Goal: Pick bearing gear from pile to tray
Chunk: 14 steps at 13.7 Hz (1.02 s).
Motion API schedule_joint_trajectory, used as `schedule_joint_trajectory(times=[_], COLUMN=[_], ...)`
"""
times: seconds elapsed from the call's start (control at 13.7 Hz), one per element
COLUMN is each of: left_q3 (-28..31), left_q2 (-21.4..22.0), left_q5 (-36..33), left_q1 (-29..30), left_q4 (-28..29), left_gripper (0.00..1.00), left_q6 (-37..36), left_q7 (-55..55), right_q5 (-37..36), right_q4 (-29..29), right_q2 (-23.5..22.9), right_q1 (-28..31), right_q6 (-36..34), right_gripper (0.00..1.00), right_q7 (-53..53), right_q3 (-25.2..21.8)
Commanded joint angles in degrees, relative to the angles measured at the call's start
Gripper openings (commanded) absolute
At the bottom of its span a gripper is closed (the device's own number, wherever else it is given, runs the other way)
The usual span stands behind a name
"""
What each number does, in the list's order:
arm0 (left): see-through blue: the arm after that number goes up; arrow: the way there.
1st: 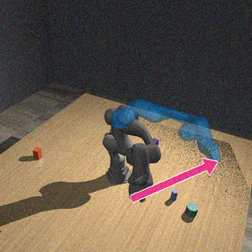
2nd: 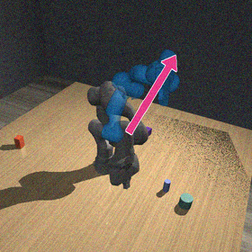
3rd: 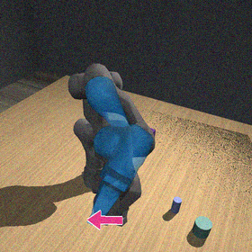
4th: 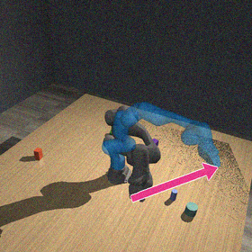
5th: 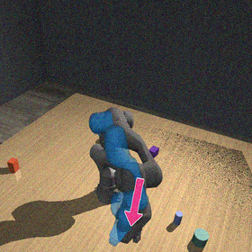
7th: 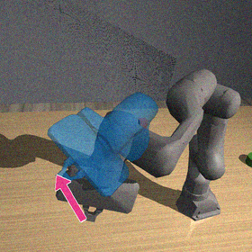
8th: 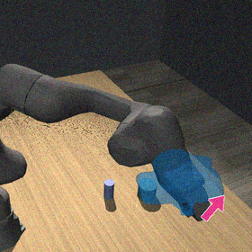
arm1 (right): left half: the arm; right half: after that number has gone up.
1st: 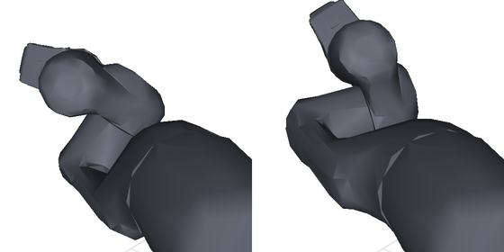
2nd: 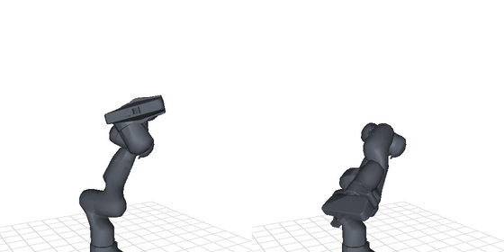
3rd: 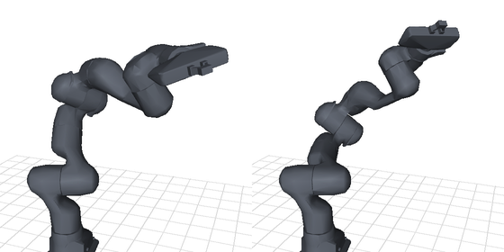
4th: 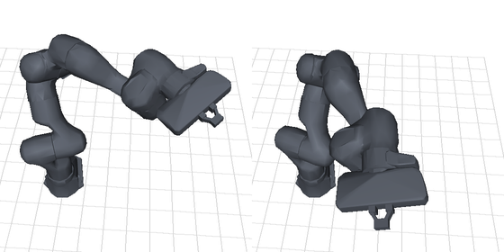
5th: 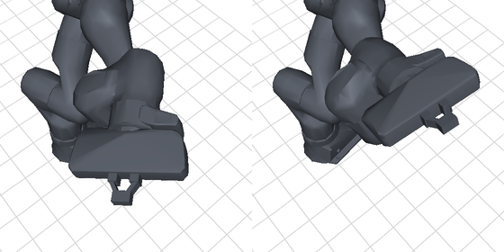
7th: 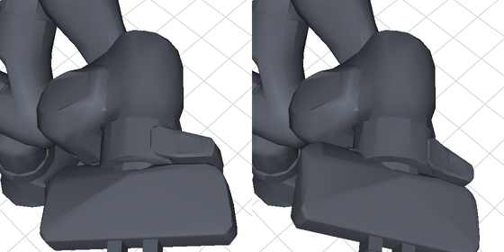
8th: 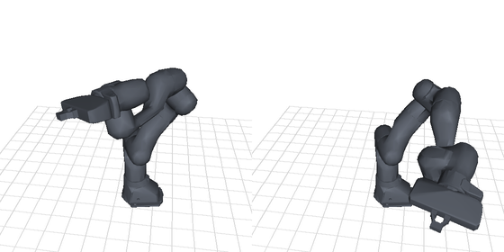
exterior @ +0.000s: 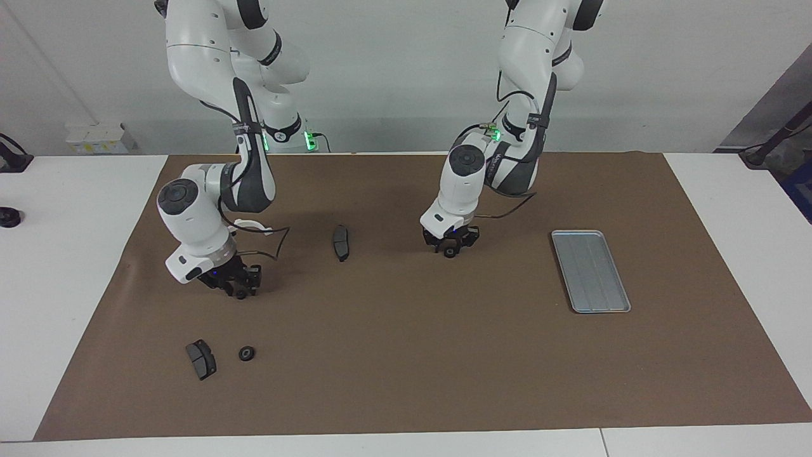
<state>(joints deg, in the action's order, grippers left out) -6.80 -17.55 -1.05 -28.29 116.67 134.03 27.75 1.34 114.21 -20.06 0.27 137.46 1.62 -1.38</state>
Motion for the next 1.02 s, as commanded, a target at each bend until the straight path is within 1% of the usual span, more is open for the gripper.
schedule_joint_trajectory(times=[0.0,0.15,0.22,0.29,0.44,0.58,0.73,0.8,0.95], left_q3=[0.7,0.7,0.7,0.8,1.3,1.3,1.2,1.1,1.1], left_q2=[1.9,1.9,1.9,1.8,1.2,1.2,1.9,2.3,2.7], left_q5=[-0.8,-0.8,-0.8,-0.8,-0.9,-0.9,-0.9,-0.8,-0.8], left_q1=[-1.0,-0.9,-0.7,-0.3,0.7,5.3,10.9,13.3,18.9], left_q4=[2.6,2.6,2.5,1.8,-2.3,-6.3,-8.4,-9.0,-8.8], left_gripper=[0.20,0.04,0.00,0.00,0.00,0.00,0.00,0.00,0.00], left_q6=[0.7,0.4,0.3,-0.3,-3.4,-5.7,-6.9,-7.5,-7.6], left_q7=[0.4,0.3,0.3,0.2,0.1,-1.2,-4.4,-6.5,-13.2], right_q5=[1.7,1.8,1.8,1.8,1.8,1.8,1.8,1.8,1.7], right_q4=[1.6,1.5,1.5,1.4,1.2,0.4,-1.8,-2.3,-3.1], right_q2=[1.6,1.8,2.5,3.4,5.7,7.4,7.4,7.2,6.9], right_q1=[0.7,0.6,0.3,-0.1,-1.5,-4.4,-9.0,-11.7,-19.2], right_q6=[0.3,0.3,0.2,-0.1,-0.7,-2.8,-4.8,-4.5,-3.0], right_gripper=[0.00,0.00,0.00,0.00,0.00,0.00,0.00,0.00,0.00], right_q7=[1.6,1.5,1.5,1.3,-0.6,-3.9,-11.9,-17.0,-29.3], right_q3=[0.4,0.4,0.4,0.5,1.1,1.1,1.2,1.2,1.2])
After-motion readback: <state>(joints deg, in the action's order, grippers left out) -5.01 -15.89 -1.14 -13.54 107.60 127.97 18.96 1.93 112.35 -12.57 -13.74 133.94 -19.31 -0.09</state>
